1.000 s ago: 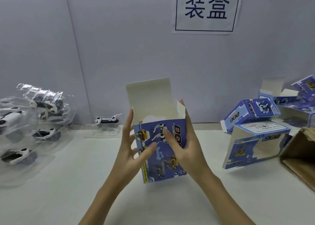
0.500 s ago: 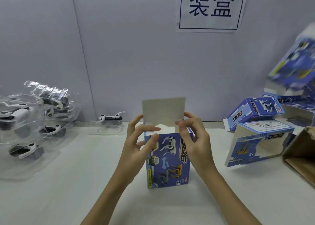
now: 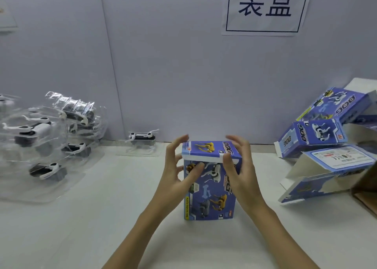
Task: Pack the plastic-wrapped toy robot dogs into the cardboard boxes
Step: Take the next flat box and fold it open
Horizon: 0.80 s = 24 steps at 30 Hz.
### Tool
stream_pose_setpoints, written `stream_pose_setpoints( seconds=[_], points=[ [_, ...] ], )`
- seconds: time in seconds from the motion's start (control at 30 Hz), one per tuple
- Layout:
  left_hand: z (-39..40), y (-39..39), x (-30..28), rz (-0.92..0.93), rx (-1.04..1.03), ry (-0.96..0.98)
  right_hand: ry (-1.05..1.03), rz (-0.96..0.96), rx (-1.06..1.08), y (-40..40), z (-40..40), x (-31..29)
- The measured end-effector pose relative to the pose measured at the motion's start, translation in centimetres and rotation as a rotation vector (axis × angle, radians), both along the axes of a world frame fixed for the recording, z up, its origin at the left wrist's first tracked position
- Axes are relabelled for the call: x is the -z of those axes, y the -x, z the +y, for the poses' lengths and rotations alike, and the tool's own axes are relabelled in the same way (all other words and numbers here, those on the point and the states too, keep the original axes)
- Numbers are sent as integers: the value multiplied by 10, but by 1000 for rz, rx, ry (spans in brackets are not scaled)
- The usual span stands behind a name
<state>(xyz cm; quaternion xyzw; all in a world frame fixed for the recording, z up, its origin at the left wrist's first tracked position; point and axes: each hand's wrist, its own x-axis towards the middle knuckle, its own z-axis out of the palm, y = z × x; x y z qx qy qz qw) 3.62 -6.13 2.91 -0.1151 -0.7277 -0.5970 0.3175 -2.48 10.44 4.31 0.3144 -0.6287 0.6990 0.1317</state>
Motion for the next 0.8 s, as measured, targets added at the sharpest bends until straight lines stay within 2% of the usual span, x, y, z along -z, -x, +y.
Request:
stream_pose_setpoints(
  seconds=[0.13, 0.27, 0.5, 0.7, 0.8],
  points=[
    [3, -1, -2, 25, -14, -170, 83, 22, 0, -3, -1, -1],
    [-4, -6, -9, -55, -19, -88, 53, 1, -10, -5, -3, 2],
    [-20, -10, -13, -133, 95, -178, 67, 26, -29, -13, -12, 2],
    [-32, -13, -21, -56, 80, -82, 52, -9, -23, -14, -13, 1],
    [-31, -13, -21, -74, 88, -121, 44, -3, -24, -11, -13, 2]
  ],
)
